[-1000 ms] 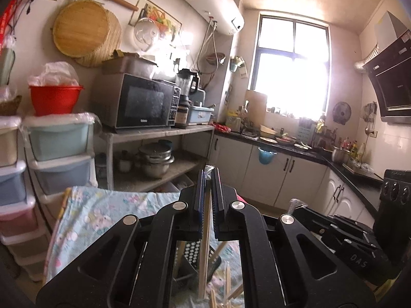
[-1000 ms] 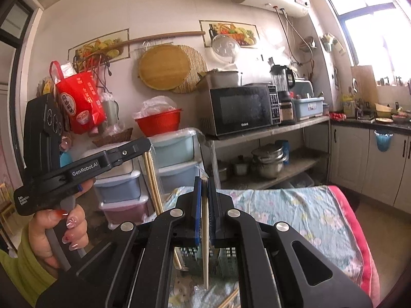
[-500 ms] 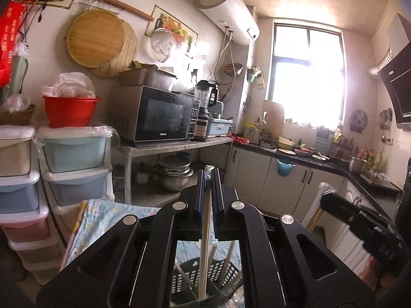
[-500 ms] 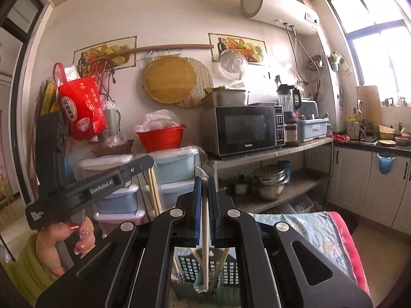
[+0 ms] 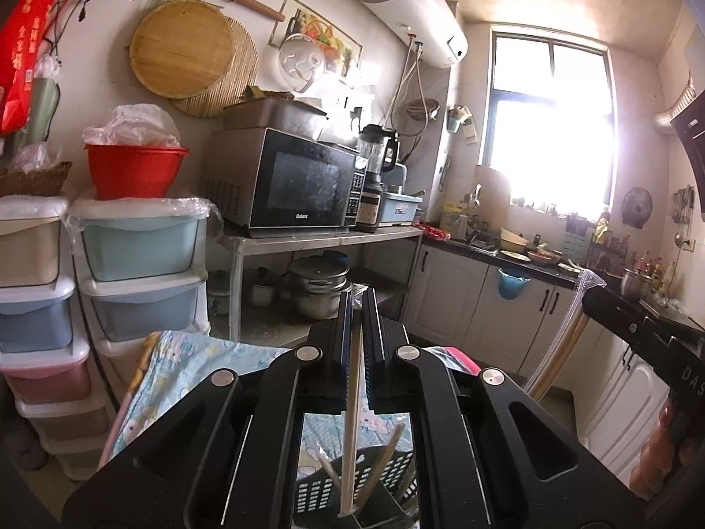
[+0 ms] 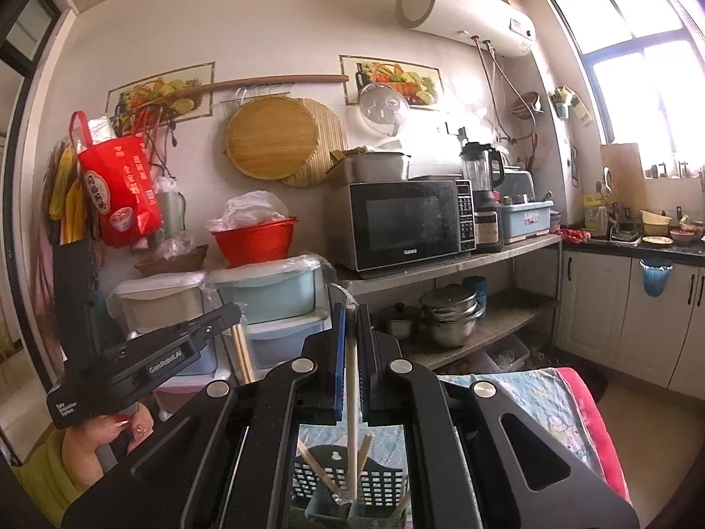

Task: Organize utensils
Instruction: 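Lower the held chopstick into the green caddy with the right gripper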

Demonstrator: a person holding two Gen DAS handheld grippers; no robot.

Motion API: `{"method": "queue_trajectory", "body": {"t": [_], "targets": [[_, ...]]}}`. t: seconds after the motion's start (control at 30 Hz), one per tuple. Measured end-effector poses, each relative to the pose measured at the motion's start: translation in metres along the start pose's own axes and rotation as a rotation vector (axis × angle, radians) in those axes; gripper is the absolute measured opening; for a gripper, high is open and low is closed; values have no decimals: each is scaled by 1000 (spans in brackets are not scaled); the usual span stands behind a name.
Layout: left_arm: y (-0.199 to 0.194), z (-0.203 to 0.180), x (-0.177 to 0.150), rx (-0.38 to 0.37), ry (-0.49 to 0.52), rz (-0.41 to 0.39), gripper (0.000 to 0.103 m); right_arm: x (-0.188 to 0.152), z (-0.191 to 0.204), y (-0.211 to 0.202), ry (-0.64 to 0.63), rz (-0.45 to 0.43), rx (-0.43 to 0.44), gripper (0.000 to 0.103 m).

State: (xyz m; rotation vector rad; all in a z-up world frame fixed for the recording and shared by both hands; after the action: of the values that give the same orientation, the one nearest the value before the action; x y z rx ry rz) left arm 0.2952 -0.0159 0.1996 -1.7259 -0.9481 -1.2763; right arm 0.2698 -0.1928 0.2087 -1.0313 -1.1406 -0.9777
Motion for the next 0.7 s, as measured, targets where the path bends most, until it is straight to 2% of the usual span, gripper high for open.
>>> {"method": "queue_trajectory", "body": {"t": [0.37, 0.7], "targets": [[26, 12, -26, 66, 30, 21, 3, -26, -23, 41, 53, 60, -26, 5], [45, 26, -57, 70, 15, 71, 3, -60, -30, 73, 52, 117, -61, 5]]}}
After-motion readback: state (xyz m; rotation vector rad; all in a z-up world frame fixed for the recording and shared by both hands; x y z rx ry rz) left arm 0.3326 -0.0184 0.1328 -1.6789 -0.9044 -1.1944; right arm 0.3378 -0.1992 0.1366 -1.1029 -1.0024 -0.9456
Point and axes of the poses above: each gripper's, at about its wrist camera, not at the fingertips, and y roughly the way its jaws point, z to its left, x to its top, the point moved 7 cm from there along y, roughly the way its jaws point, and after that the axes turned 10 degrees about -x, right-handed, at the moved point
